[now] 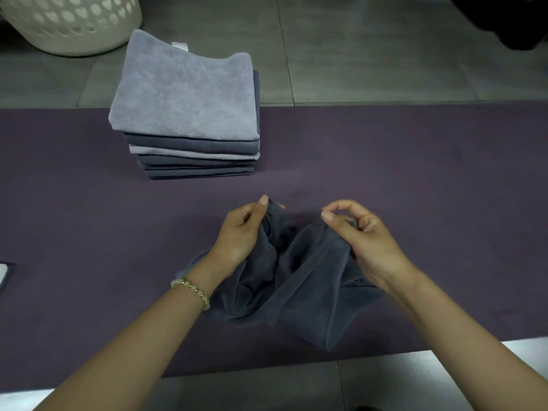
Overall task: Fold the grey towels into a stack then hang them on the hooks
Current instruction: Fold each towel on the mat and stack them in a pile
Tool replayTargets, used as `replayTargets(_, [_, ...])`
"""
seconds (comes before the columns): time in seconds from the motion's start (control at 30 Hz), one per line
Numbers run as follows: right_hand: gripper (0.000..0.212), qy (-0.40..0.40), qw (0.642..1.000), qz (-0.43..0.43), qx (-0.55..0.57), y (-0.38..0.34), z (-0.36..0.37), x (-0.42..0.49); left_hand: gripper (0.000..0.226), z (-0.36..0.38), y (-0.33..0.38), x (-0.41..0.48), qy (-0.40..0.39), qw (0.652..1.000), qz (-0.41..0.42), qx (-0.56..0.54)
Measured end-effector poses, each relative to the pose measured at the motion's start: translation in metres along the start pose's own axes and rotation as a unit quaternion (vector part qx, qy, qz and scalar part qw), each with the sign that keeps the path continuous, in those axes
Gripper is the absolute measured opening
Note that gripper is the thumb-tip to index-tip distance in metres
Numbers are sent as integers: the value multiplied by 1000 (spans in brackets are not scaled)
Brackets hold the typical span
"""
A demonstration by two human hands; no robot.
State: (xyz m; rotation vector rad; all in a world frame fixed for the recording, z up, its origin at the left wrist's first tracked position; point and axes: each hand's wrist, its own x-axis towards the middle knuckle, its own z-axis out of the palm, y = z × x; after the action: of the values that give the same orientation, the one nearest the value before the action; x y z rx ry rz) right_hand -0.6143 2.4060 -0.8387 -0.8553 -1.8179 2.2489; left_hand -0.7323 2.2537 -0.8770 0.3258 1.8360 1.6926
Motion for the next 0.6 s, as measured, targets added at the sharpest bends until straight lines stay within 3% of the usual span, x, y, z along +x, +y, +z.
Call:
replayTargets(0.1, [35,6,1000,-12,-18,-6,-7,4,33,2,4,-2,-38,999,21,31])
replayTargets(0.23, [32,-87,994,20,-63,-6,-3,4,31,13,1,-12,-121,988,7,92])
replayTargets(0.3, [32,-89,991,6,-102,-2,-3,4,25,17,-5,-14,-138,987,9,85])
replayTargets(0.4, [28,44,995,20,-92,6,-9,8,21,14,-11,-9,-69,994,15,85])
replayTargets(0.47, [22,108,988,103,49,9,-10,7,19,11,-11,-5,-14,996,3,92])
replayTargets(0.53, [16,90,980,146,97,9,-11,2,26,10,-9,-3,16,997,0,80])
replayTargets(0.6, [21,-28,989,142,24,2,-13,-5,33,10,-6,-3,13,998,13,64])
